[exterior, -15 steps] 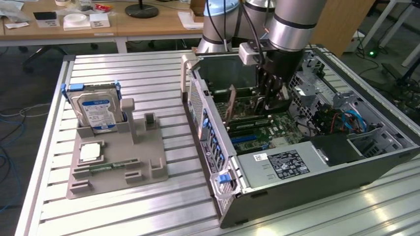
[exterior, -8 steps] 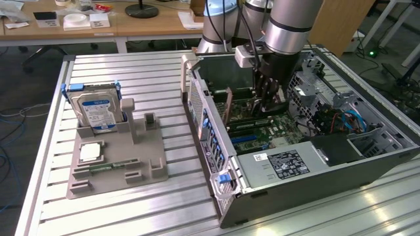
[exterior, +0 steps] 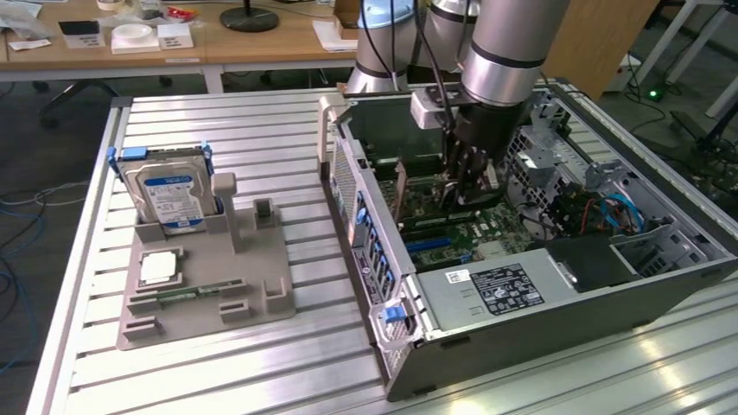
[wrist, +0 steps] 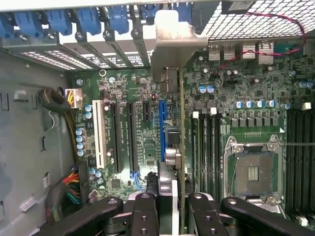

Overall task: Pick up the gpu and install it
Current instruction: 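Insert the gpu into the slot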

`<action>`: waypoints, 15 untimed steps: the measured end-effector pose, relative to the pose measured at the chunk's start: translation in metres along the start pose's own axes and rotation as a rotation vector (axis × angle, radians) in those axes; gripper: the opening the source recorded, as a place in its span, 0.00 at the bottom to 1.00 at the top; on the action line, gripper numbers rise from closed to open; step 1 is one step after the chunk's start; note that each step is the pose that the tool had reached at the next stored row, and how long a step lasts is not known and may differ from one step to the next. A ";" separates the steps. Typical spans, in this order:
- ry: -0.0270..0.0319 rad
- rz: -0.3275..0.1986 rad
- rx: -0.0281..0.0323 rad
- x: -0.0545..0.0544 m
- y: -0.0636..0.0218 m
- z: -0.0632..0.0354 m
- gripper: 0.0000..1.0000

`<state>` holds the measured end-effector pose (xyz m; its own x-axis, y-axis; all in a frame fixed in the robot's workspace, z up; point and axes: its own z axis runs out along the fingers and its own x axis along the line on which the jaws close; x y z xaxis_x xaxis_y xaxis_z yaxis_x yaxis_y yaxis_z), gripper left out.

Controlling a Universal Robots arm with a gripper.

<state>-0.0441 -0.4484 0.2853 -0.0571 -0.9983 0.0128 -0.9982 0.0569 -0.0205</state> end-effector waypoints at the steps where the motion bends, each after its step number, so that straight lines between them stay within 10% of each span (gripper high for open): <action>1: 0.0001 0.000 0.0000 0.000 0.0011 0.0011 0.28; 15: 0.0001 0.000 0.0000 0.004 0.0072 0.0179 0.28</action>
<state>-0.0512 -0.4526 0.2673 -0.0572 -0.9983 0.0129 -0.9982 0.0569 -0.0205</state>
